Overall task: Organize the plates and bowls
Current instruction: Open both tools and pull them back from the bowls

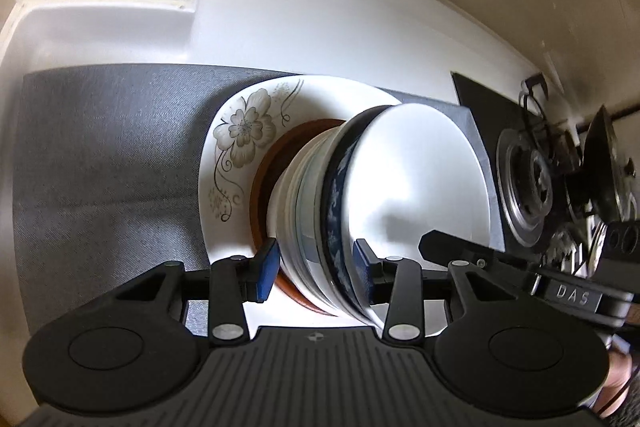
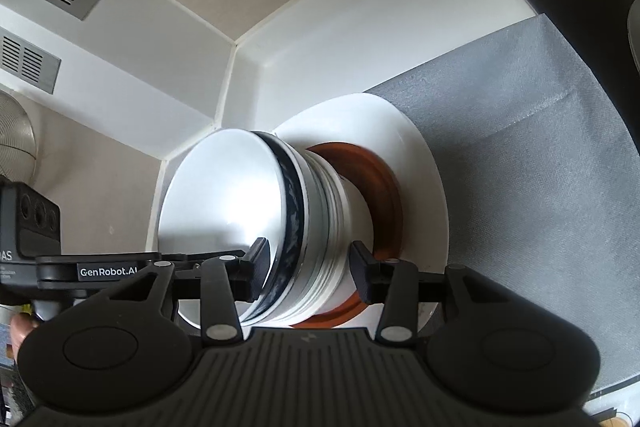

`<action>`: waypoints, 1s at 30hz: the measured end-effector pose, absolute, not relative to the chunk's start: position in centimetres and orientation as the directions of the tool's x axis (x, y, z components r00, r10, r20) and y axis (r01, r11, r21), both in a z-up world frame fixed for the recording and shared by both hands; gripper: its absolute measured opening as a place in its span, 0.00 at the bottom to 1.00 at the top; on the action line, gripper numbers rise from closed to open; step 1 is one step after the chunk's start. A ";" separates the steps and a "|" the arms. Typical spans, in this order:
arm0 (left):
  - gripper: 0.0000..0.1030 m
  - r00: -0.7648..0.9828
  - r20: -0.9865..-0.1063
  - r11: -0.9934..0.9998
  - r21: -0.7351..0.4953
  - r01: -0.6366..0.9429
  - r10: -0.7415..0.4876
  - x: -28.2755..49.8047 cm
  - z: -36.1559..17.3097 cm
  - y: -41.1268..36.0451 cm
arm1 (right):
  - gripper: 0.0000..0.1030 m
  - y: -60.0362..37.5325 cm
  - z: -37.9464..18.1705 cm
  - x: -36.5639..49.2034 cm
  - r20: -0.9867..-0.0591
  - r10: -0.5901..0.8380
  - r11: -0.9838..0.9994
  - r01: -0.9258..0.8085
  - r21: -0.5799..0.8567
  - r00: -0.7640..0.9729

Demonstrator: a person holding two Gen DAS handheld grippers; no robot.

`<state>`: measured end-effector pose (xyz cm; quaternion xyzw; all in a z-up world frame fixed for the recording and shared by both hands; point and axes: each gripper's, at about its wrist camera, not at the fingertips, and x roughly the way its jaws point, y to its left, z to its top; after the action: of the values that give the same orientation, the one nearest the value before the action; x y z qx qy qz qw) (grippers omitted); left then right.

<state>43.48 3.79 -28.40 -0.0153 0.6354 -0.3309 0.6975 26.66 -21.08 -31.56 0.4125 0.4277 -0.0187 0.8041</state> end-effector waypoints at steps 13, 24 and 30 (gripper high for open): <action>0.64 0.258 -0.874 0.840 -0.255 0.480 -0.412 39.6 -23.3 4.5 | 0.76 -19.5 -27.8 22.7 -0.722 0.177 0.794 0.337 0.506 0.669; 0.89 0.515 -0.813 0.922 -0.067 0.382 -0.273 26.8 -12.6 5.7 | 0.91 -14.1 -18.6 13.8 -0.769 -0.054 0.898 0.369 0.242 0.637; 0.89 0.543 -0.798 0.938 -0.078 0.337 -0.262 17.2 -6.0 4.6 | 1.00 -12.8 -12.0 7.8 -0.695 0.031 0.921 0.251 0.299 0.718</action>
<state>17.18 4.55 -6.02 0.0425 0.4463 -0.1706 0.8774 7.84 -12.84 -12.04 0.1898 0.3705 -0.0607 0.9072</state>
